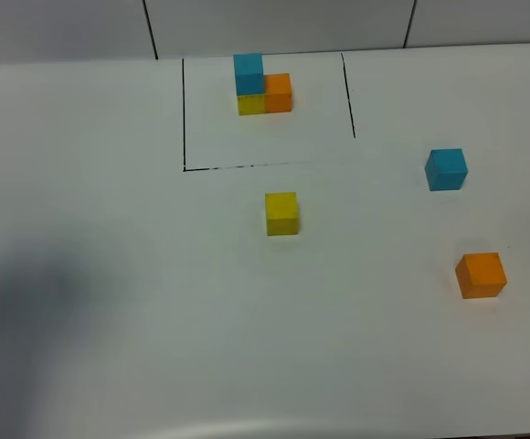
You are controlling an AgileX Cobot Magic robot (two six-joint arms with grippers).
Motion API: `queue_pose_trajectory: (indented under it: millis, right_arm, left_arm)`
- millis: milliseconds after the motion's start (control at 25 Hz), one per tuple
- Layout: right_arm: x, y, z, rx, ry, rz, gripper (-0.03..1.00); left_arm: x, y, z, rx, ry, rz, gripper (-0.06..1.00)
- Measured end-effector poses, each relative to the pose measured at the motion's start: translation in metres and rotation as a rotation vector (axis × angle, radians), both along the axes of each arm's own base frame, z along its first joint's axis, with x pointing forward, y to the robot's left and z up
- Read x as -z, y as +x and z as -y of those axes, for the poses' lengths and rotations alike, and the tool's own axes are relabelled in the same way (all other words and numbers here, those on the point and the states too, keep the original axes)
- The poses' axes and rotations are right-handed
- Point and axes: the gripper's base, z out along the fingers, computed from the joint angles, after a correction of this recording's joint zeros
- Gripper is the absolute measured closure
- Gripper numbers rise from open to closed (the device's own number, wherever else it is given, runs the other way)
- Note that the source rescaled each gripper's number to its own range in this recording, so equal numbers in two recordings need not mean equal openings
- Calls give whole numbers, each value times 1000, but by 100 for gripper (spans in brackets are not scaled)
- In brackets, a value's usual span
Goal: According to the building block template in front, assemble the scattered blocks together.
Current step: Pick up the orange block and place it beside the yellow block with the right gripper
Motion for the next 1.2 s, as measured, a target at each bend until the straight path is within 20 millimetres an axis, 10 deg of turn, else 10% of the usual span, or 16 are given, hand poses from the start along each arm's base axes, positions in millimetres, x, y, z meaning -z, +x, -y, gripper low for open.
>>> queue_pose_trajectory:
  millis: [1200]
  right_arm:
    - [0, 0, 0, 1, 1, 0, 15]
  left_arm:
    - [54, -173, -5, 38, -151, 424, 6]
